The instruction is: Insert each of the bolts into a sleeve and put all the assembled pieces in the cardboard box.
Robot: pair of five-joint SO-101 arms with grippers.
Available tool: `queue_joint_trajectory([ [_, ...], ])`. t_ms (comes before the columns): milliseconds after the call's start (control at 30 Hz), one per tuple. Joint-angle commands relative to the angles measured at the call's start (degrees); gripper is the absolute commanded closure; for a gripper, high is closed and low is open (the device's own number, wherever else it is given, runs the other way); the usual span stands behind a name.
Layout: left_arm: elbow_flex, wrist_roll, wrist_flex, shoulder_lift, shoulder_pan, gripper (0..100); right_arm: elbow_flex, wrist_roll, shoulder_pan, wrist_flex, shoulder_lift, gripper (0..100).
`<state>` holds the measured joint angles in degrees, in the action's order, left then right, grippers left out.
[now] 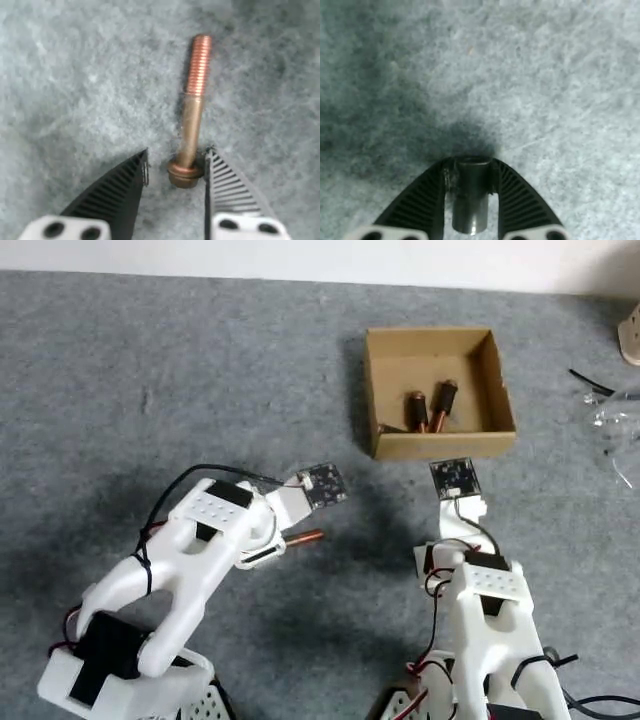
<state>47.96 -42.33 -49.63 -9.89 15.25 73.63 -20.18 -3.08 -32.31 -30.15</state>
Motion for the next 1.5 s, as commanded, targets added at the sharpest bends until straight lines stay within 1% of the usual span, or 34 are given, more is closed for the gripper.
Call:
queue_joint_trajectory([
  [0, -3.38, -4.13, 0.62, 0.22, -0.13, 82, -1.63, -0.7, -1.54, 1.8, 0.66, 99.4],
  [167, -3.38, -5.89, 0.62, 1.01, 0.75, 82, -1.63, -0.7, -1.54, 1.8, 0.66, 99.4],
  [267, -3.82, -5.89, 0.62, 5.58, 1.89, 82, -1.63, -0.7, -1.54, 1.8, 0.66, 99.4],
  [333, -6.46, -5.89, 0.26, 8.66, 1.8, 82, -1.63, -0.7, -1.54, 1.8, 0.66, 99.4],
  [467, -10.86, -5.71, -3.69, 12.18, 1.54, 82, -1.63, -0.7, -1.54, 1.8, 0.66, 99.4],
  [533, -11.38, -5.71, -4.13, 12.88, 1.54, 86, -1.63, -0.7, -1.54, 1.8, 0.66, 99.4],
  [633, -11.38, -5.63, -4.22, 12.97, 1.54, 99, -1.63, -0.7, -1.54, 1.8, 0.66, 99.4],
  [667, -11.3, -5.54, -4.22, 12.97, 1.54, 100, -1.63, -0.7, -1.54, 1.8, 0.66, 99.4],
  [700, -11.3, -5.54, -4.22, 12.97, 1.54, 98, -1.63, -0.7, -1.54, 1.8, 0.66, 99.4],
  [767, -11.3, -5.54, -4.22, 12.97, 1.54, 100, -1.63, -0.7, -1.54, 1.8, 0.66, 99.4],
  [867, -11.47, -5.71, -4.57, 12.97, 1.8, 99, -1.63, -0.79, -1.54, 1.8, 0.66, 99.4],
  [967, -13.67, -5.71, -8.26, 12.88, 1.45, 99, -1.63, -0.79, -1.54, 1.8, 0.66, 99.4],
  [1033, -17.1, -5.36, -13.01, 12.88, 0.04, 99, -1.63, -0.79, -1.54, 1.98, 0.66, 99.4],
  [1100, -21.32, -1.58, -17.23, 12.88, -1.98, 99, -1.54, -0.7, -1.54, 3.38, 0.66, 99.4],
  [1200, -27.65, 8.18, -19.78, 12.88, -7.25, 99, -1.45, -0.62, -1.54, 3.65, 0.66, 99.4],
  [1333, -32.13, 26.73, -20.22, 12.88, -13.93, 99, -1.45, -0.62, -1.54, 3.65, 0.66, 99.4],
  [1467, -31.87, 41.93, -20.04, 13.41, -16.48, 99, -1.45, -0.62, -1.54, 3.65, 0.66, 99.4],
])
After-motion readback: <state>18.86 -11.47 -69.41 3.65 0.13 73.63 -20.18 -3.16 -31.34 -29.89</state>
